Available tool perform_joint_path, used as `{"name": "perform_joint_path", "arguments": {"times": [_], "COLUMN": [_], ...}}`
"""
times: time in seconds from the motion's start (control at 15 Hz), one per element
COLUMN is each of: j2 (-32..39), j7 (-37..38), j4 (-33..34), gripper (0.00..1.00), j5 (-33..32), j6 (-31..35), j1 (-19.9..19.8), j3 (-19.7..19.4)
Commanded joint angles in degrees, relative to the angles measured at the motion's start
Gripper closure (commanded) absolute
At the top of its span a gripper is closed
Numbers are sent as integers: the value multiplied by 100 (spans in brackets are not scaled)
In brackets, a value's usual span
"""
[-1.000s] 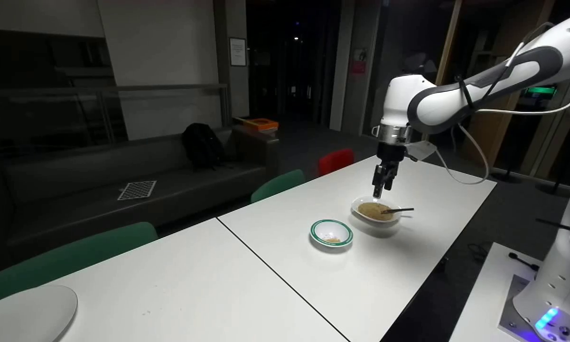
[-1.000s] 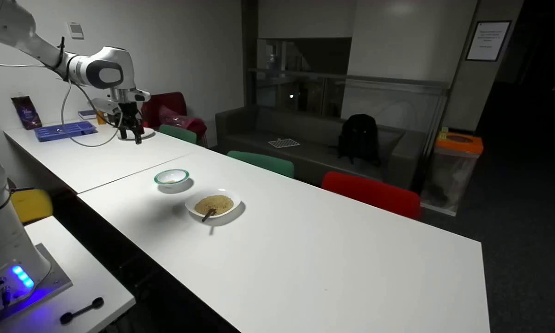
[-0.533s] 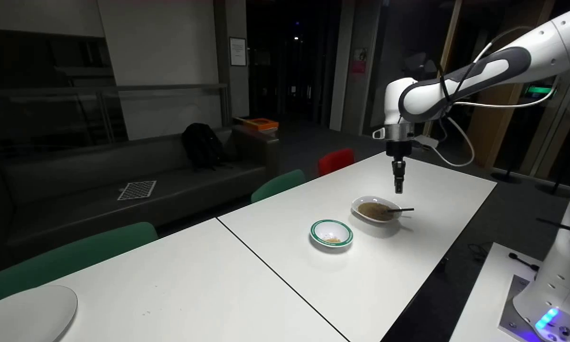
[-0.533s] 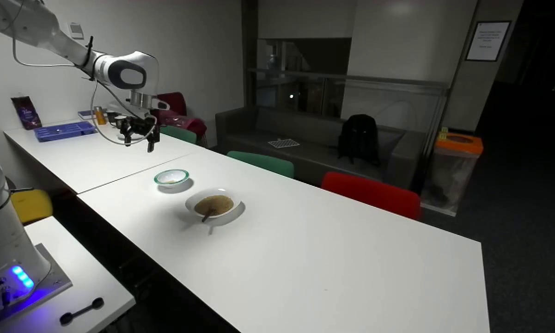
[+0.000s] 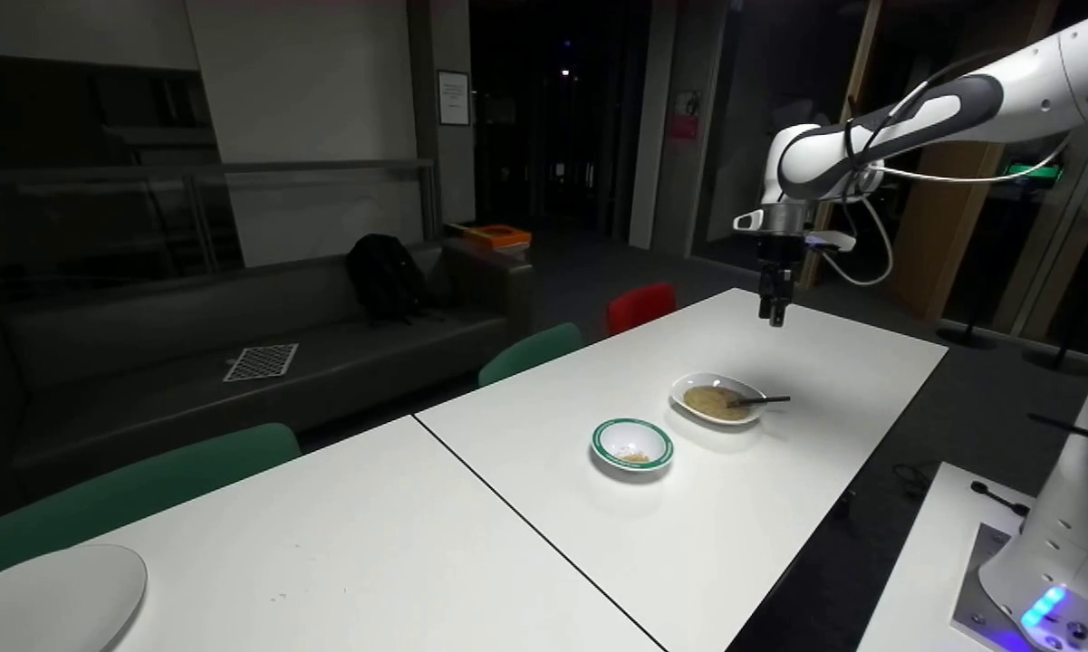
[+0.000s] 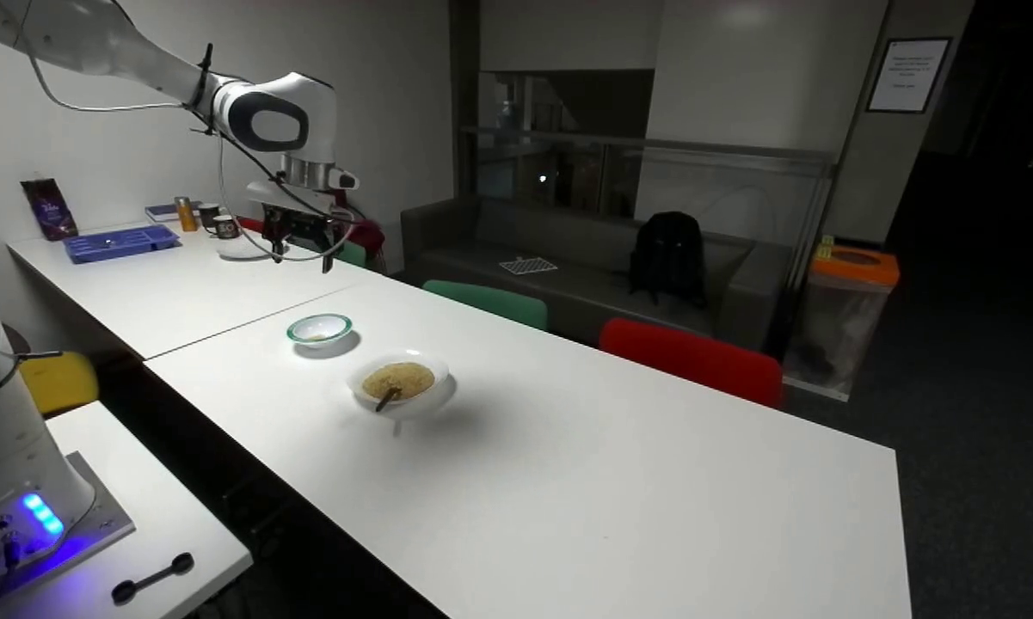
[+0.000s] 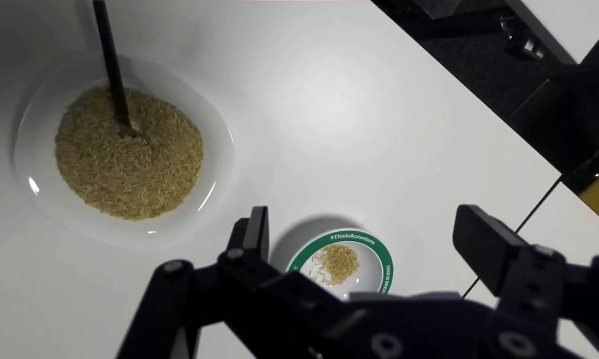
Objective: Scoop some contents from the white plate using the spoon and put it in the bowl.
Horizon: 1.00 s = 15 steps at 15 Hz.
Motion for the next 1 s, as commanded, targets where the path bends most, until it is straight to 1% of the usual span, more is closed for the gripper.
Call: {"name": "perform_joint_path", "arguments": {"times": [0.0, 0.2, 0.27, 0.33, 0.47, 0.67, 0.8, 0.93], "j2": [14, 65, 123, 211, 376, 623, 773, 862], "j7": [-1, 12, 8, -174, -706, -1613, -2276, -2725], "j4": [8, 6, -29, -47, -32, -32, -33, -38], "gripper": [0, 0, 0, 0, 0, 0, 0, 0], "j5": [5, 4, -155, -306, -614, -666, -564, -425], "j6": [-15, -15, 108, 238, 483, 1019, 1302, 1573], "j1": [-60, -46, -19, 2, -21, -122, -235, -384], "j3": [59, 109, 170, 202, 195, 134, 76, 12]}}
